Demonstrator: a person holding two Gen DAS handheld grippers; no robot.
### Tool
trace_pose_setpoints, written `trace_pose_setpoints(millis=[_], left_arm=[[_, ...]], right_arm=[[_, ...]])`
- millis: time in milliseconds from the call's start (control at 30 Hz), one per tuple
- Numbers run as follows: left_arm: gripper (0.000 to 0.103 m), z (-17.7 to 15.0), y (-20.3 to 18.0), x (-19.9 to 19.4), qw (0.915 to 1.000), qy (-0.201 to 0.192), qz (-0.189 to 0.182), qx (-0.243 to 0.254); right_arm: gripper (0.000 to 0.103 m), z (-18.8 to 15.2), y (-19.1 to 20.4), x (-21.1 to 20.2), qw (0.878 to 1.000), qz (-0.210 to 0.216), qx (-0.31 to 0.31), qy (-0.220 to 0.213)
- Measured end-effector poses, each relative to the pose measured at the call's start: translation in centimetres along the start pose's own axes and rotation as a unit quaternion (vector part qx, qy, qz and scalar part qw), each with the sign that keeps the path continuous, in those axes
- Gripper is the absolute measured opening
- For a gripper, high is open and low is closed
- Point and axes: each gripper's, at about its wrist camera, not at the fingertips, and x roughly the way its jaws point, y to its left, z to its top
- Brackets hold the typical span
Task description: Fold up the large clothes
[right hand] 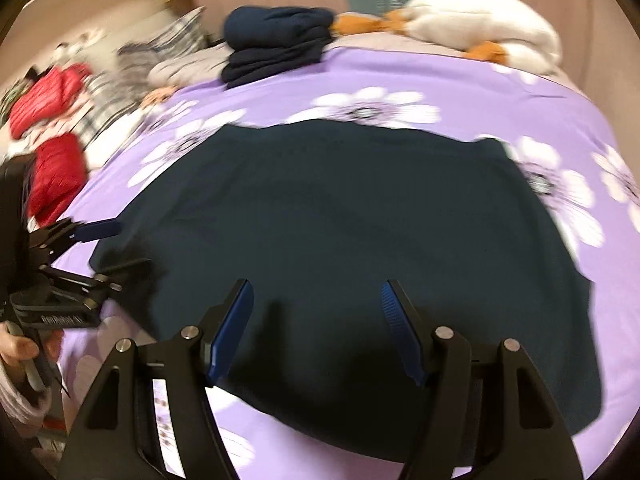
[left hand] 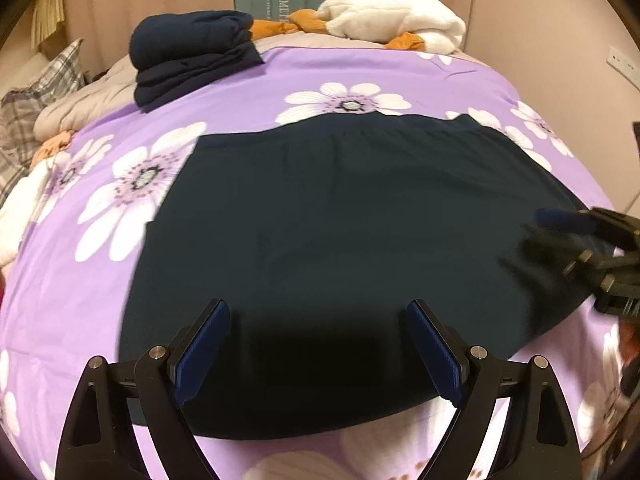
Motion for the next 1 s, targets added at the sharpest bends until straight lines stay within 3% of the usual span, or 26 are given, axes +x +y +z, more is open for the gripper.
trace_pose_setpoints(millis=[200,367,500,1000], left_arm=[[0.09,-1.1,-0.5,1.6,0.9997,0.009,0.014,0.019],[0.09,-1.8,0.7,1.8,0.9997,0.014,0.018,0.006],[0.09,-2.2,1.6,1.7,0.9997,0.015,0.016,-0.007],[0.093,-2.8,3.2,1.3,0.9993,0.017,0.023,-0.024]], right_arm=[[0.066,-0.7,2.6,3.1,0.999,0.001,-0.038,0.021],[0.07,-1.6,0.7,3.0,1.0,0.007,-0.011,0.023],[0.069,-2.8,-0.8,2.2,0.999,-0.028,0.003,0.024],[0.069,-4.6,-4.4,-0.2,0.998,-0.058,0.028,0.015]])
